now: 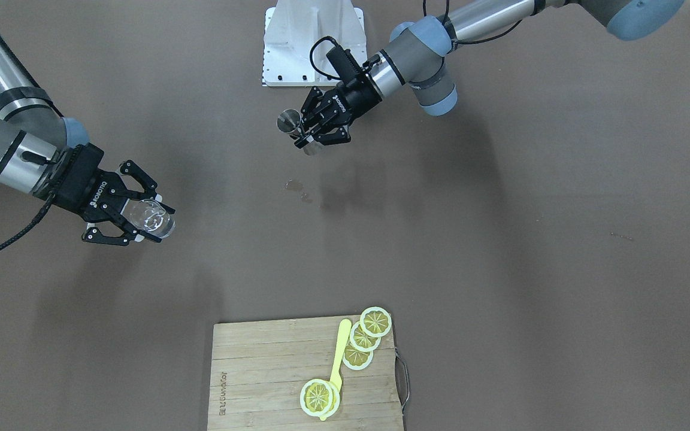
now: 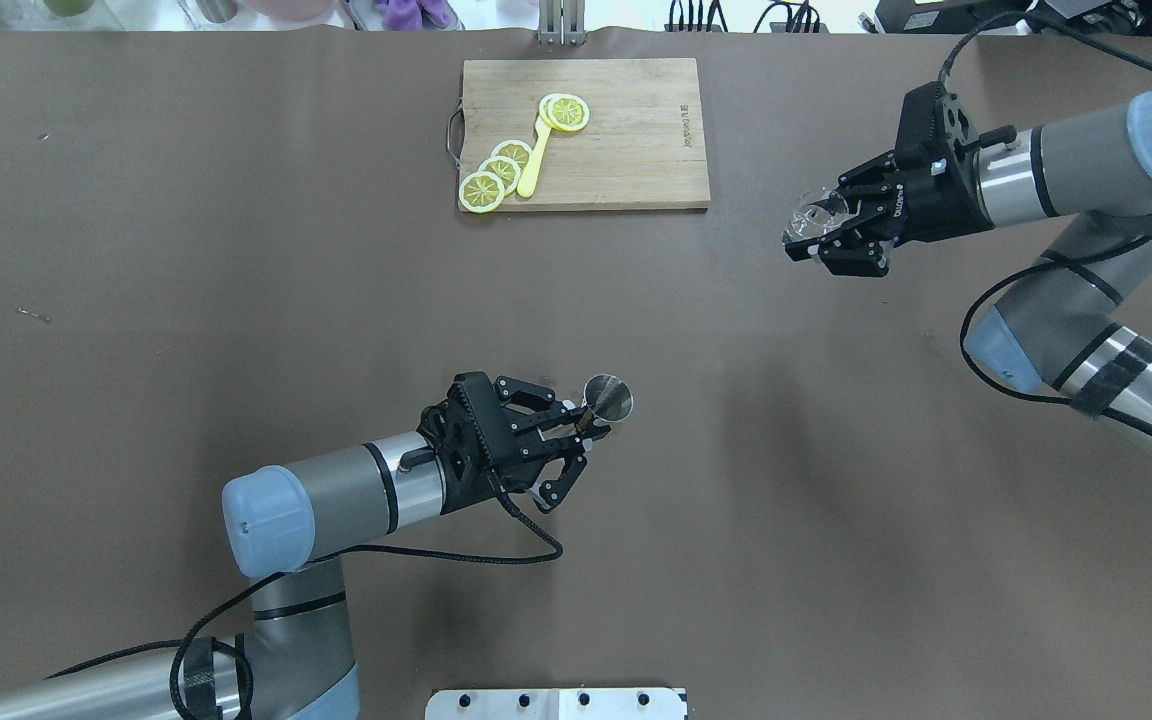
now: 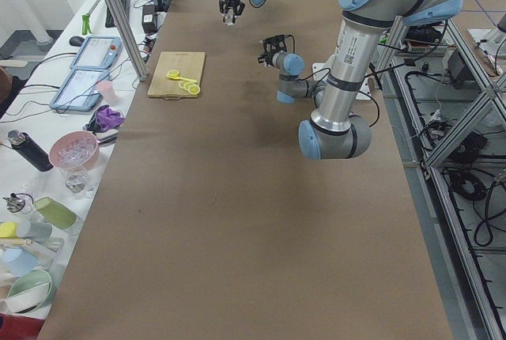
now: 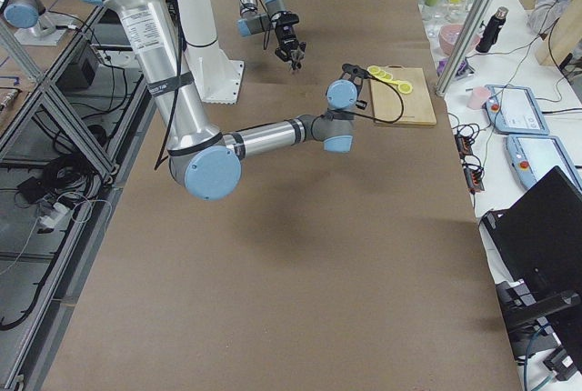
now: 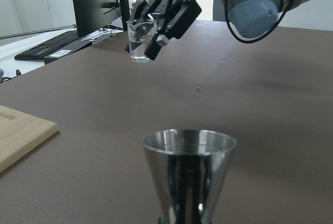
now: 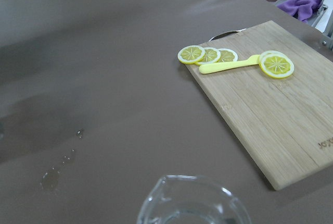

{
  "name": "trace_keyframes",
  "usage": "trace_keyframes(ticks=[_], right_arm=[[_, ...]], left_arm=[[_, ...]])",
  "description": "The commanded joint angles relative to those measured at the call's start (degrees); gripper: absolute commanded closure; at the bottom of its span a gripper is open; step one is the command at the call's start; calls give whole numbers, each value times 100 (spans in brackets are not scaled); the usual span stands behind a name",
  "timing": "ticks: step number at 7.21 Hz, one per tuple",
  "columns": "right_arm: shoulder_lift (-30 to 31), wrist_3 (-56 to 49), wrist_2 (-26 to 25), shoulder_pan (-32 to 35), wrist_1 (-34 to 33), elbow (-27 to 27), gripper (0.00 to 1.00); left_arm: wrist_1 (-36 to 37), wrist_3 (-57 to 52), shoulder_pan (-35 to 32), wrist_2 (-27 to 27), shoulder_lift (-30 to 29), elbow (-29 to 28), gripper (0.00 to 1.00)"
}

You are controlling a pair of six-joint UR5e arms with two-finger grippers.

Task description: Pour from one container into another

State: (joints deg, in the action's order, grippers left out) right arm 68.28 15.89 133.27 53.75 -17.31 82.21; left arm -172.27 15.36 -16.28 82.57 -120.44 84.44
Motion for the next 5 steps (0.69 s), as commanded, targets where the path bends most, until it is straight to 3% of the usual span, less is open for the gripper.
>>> trace_keyframes(ticks=[1, 5], right_arm=[[-43, 19, 24, -57, -745, 636, 100], [71, -59, 76, -312, -1379, 1560, 100]], left_arm=[[-272, -6, 11, -257, 46, -15, 100], [-254, -199, -86, -522, 29, -139, 100]])
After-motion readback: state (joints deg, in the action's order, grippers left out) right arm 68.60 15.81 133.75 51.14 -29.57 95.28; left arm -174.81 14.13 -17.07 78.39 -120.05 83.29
